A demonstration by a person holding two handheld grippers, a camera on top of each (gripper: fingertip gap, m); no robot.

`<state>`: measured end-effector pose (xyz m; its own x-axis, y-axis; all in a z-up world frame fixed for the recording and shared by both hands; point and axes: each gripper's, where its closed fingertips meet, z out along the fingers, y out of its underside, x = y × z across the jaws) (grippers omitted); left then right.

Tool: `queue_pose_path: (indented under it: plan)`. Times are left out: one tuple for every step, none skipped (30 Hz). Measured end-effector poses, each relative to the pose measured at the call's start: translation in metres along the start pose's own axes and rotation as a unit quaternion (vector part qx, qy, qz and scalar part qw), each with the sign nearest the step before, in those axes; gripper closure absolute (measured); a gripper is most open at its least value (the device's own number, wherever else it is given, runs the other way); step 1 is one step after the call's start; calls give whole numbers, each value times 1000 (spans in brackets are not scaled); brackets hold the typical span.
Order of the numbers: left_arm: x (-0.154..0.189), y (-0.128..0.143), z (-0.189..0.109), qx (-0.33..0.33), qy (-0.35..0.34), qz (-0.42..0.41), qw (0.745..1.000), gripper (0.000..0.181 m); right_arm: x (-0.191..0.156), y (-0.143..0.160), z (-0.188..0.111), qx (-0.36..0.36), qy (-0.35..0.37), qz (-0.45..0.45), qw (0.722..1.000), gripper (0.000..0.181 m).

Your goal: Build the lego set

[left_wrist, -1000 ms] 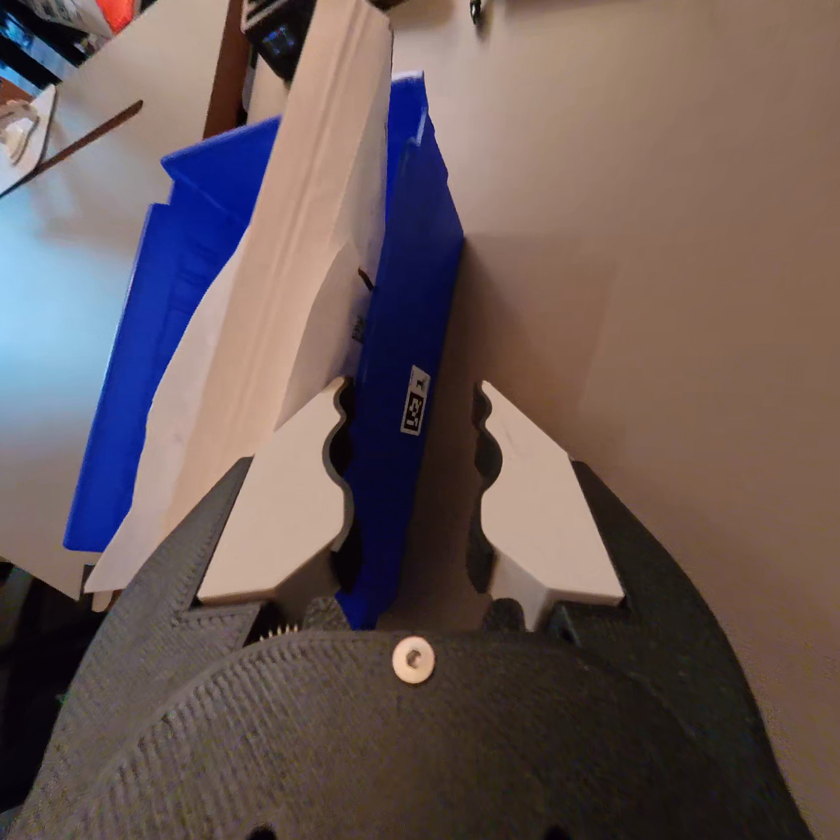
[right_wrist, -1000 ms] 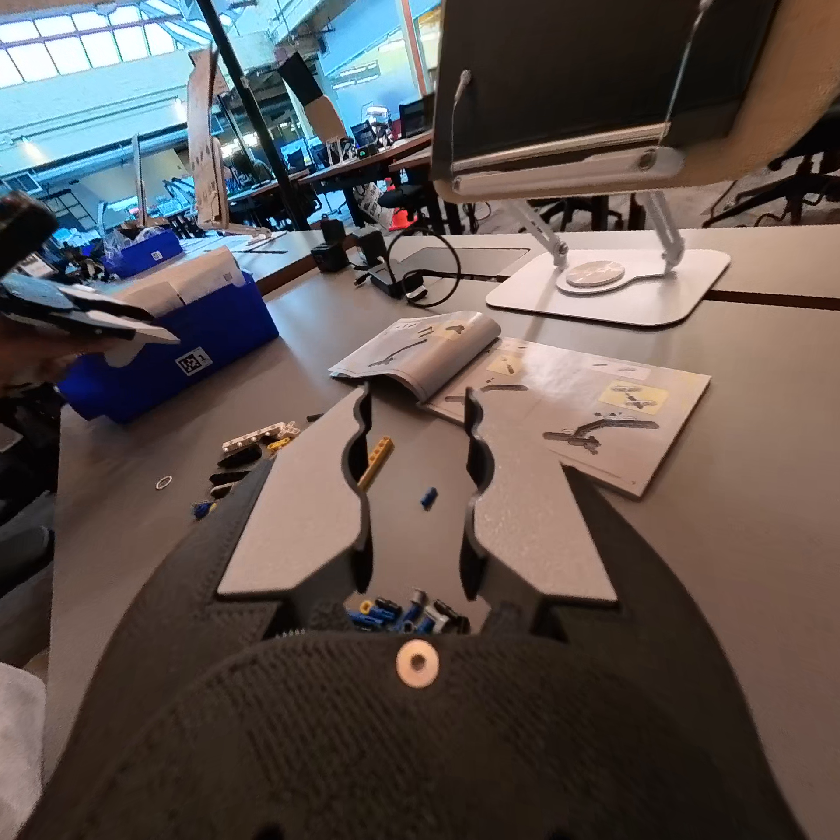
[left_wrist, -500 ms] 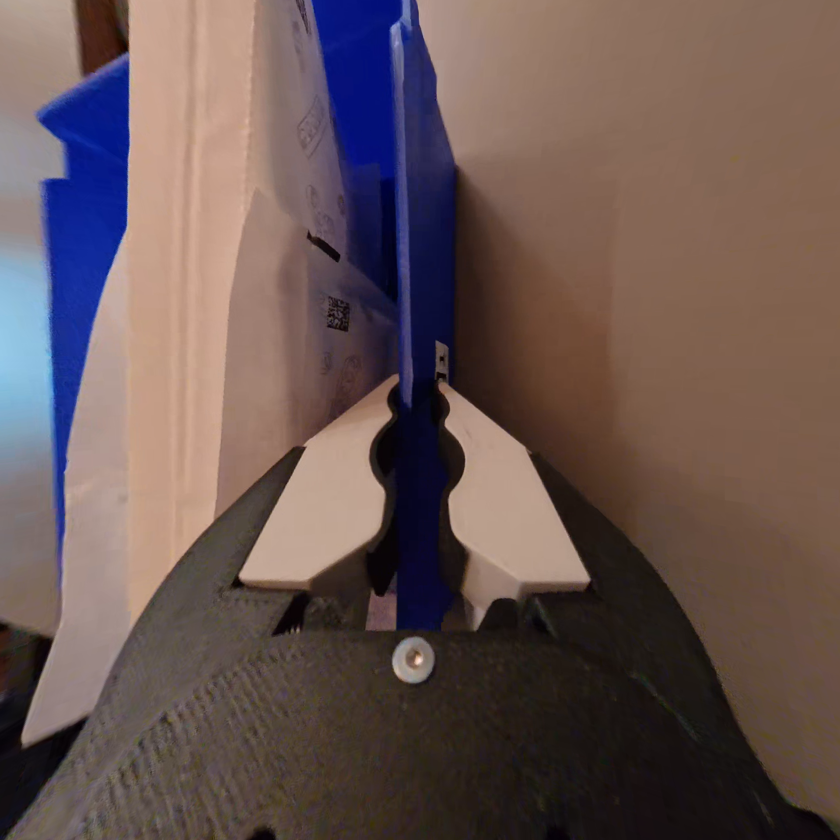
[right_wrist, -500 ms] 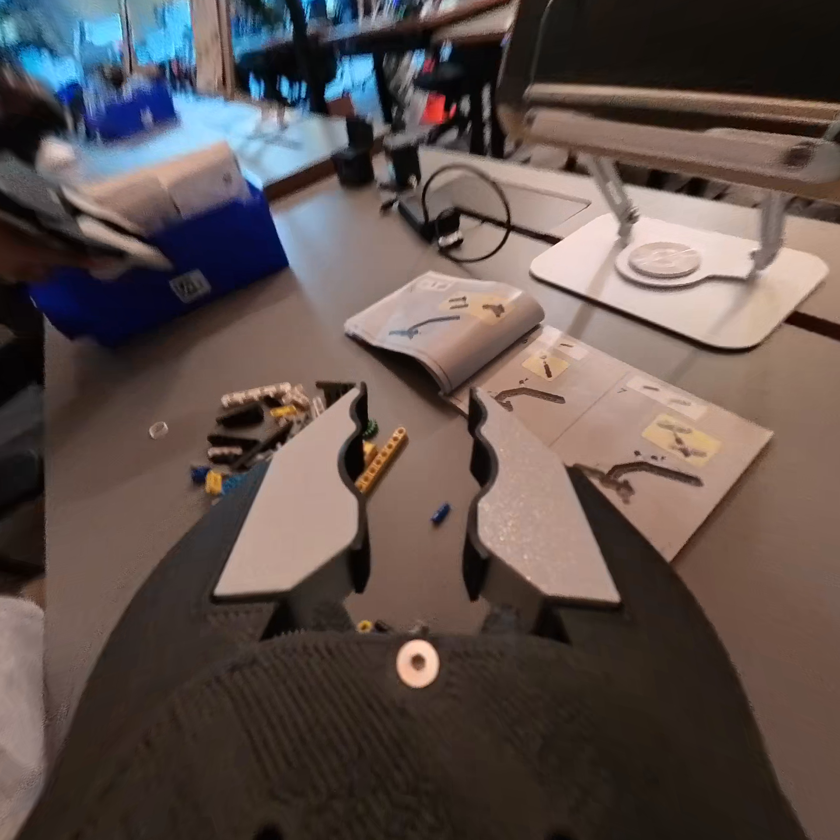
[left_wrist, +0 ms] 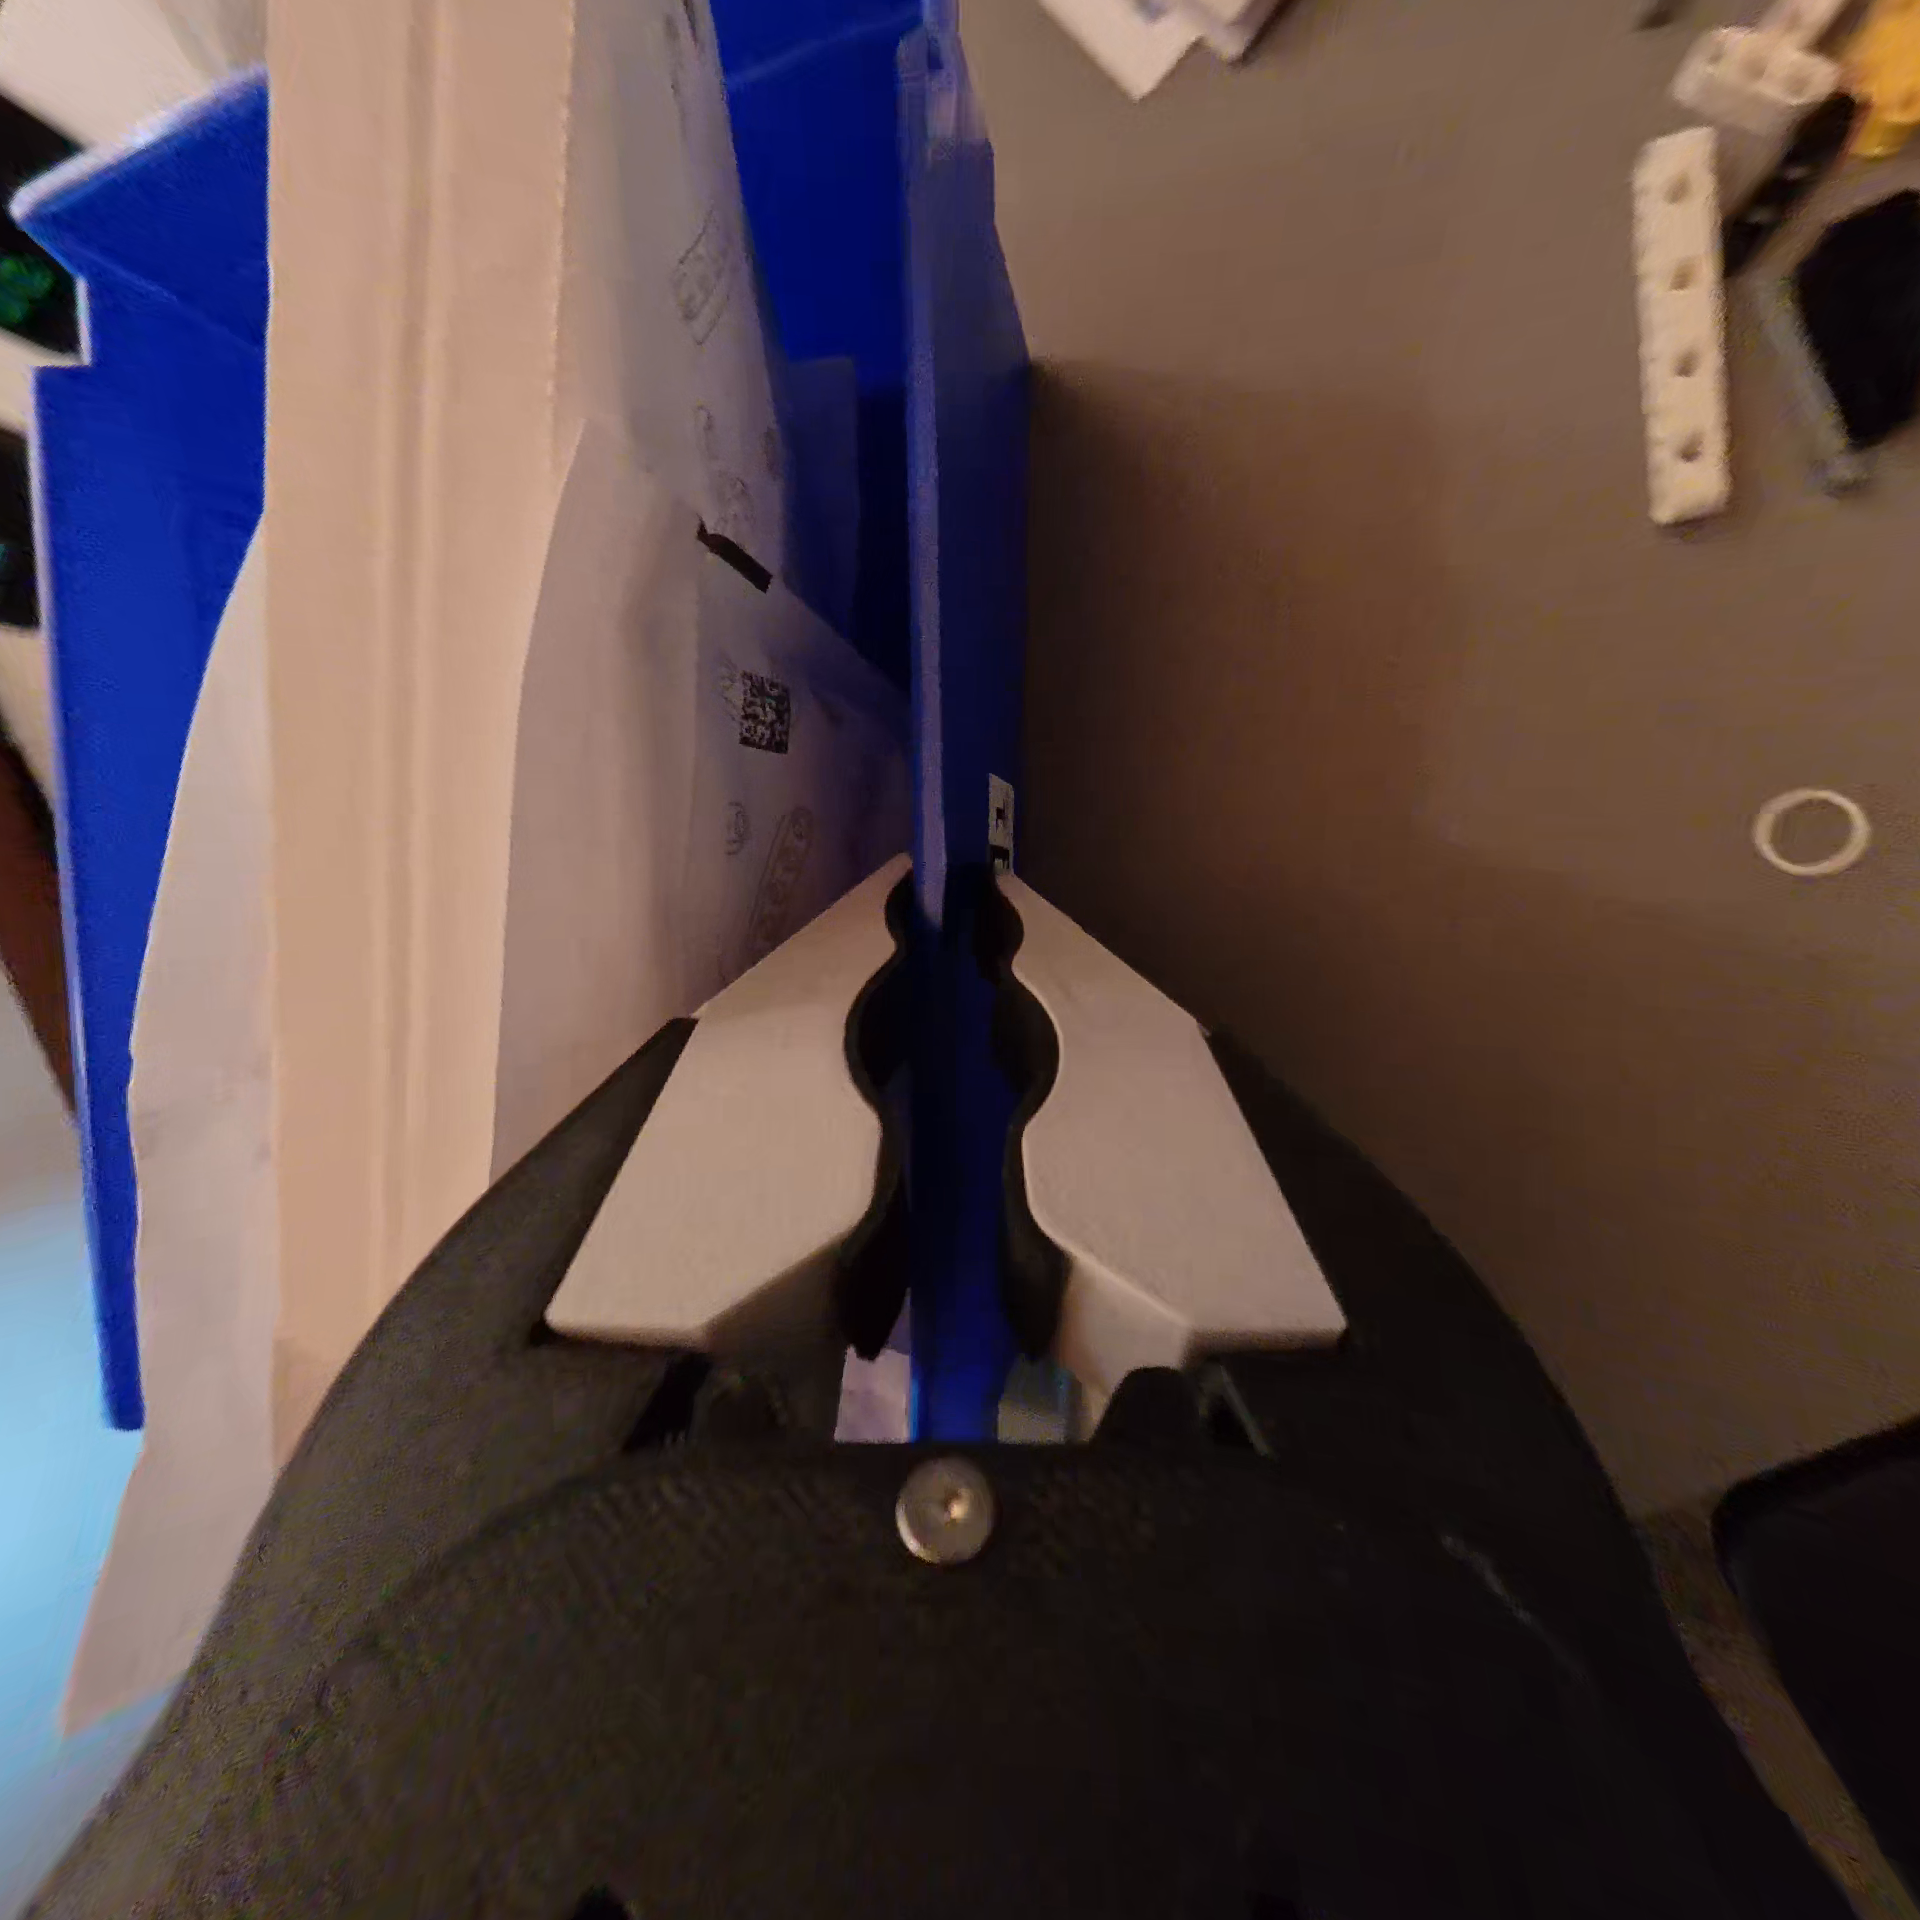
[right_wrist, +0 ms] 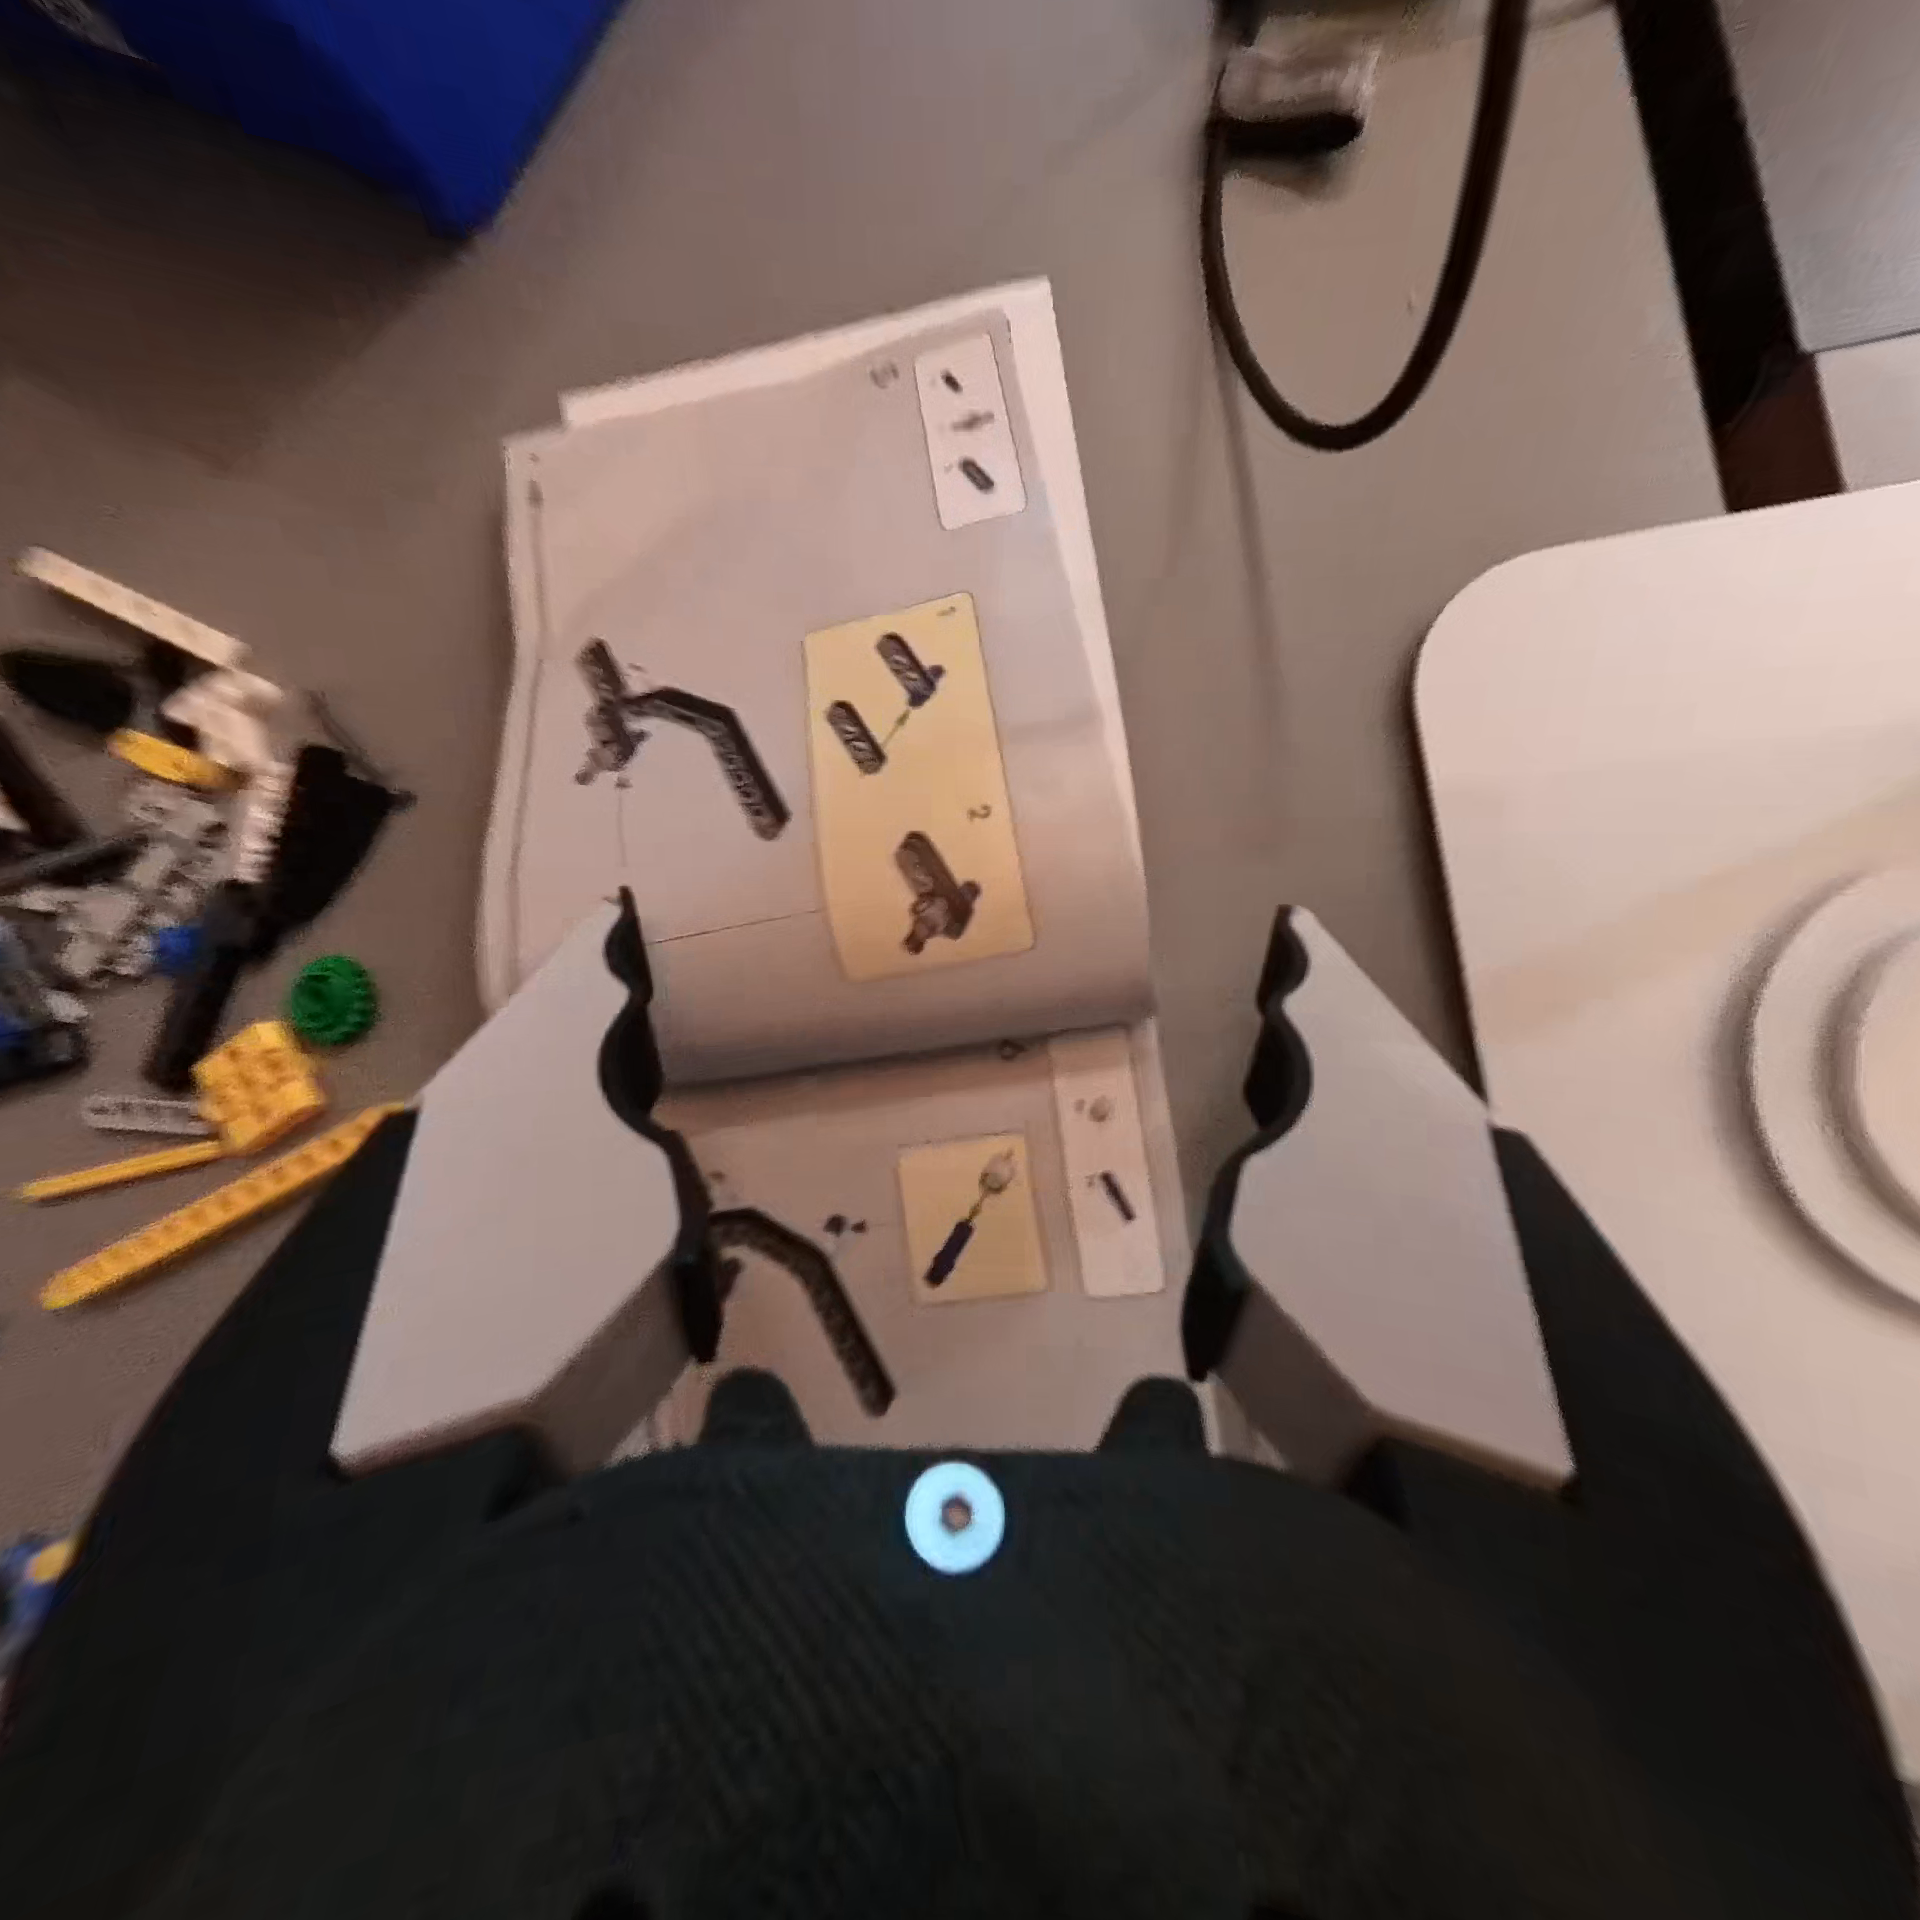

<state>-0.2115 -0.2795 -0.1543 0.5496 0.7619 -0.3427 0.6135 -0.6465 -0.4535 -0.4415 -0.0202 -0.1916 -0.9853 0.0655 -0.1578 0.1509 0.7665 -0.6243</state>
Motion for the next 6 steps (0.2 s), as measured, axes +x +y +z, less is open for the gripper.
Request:
queue_pose_path:
  plan:
    - [5,-2,-1,8,14,17,1000,172,4,4,7,-22,12,-12,1000,64]
    - [8,-4,-1,13,24,33,999,172,5,7,13,-41,16,-20,999,65]
    - [10,-5,-1,18,33,47,998,172,1,9,17,-51,8,-26,998,74]
    - [11,-6,-1,23,42,62,997,171,-5,9,19,-52,-5,-26,998,88]
    - [11,-7,-1,28,50,71,996,172,-7,9,19,-51,-7,-26,998,103]
    - [11,-8,0,31,57,78,995,172,-10,9,17,-47,-13,-29,998,122]
